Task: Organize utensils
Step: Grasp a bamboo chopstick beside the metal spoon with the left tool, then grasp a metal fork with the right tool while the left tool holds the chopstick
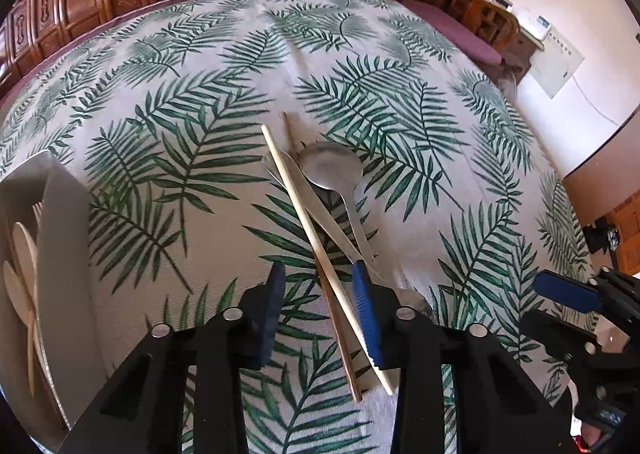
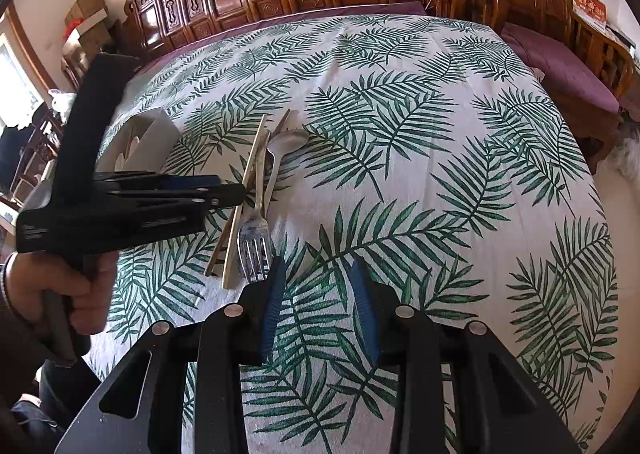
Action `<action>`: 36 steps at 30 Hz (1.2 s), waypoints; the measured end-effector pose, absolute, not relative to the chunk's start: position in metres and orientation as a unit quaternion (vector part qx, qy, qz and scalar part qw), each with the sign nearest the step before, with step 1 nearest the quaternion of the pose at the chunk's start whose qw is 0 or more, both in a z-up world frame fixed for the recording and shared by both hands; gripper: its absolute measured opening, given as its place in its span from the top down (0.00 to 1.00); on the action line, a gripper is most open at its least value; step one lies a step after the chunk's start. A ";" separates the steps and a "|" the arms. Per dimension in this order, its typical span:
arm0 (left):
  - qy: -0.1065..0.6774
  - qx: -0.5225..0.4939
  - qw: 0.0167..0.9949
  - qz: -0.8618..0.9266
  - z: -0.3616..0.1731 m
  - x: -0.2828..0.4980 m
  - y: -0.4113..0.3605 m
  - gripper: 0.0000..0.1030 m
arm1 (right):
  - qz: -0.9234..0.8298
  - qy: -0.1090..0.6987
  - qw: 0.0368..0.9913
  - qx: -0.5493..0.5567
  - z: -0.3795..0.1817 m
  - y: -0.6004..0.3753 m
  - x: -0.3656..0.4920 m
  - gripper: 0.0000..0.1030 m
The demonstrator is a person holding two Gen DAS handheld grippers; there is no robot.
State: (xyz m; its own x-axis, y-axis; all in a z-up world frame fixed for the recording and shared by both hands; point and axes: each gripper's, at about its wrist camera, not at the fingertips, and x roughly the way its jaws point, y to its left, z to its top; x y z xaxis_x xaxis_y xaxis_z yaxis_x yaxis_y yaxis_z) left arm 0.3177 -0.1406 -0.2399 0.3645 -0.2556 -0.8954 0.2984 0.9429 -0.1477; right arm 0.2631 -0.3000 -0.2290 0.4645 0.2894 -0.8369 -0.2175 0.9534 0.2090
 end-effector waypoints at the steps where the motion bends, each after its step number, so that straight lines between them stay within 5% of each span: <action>1: 0.539 0.021 0.825 -0.166 -0.242 0.318 -0.142 0.73 | 0.149 0.495 0.855 0.036 -0.229 -0.300 0.263 0.64; 7: 0.540 0.010 0.825 -0.169 -0.246 0.321 -0.142 0.90 | 0.153 0.495 0.854 0.036 -0.229 -0.299 0.263 0.64; 13: 0.541 -0.016 0.824 -0.169 -0.243 0.321 -0.130 0.96 | 0.155 0.497 0.853 0.035 -0.231 -0.294 0.263 0.64; 27: 0.517 -0.024 0.839 -0.167 -0.211 0.309 -0.096 0.96 | 0.194 0.498 0.845 0.022 -0.237 -0.252 0.297 0.64; 36: 0.499 -0.030 0.851 -0.162 -0.191 0.300 -0.072 0.96 | 0.227 0.507 0.831 -0.015 -0.248 -0.217 0.328 0.81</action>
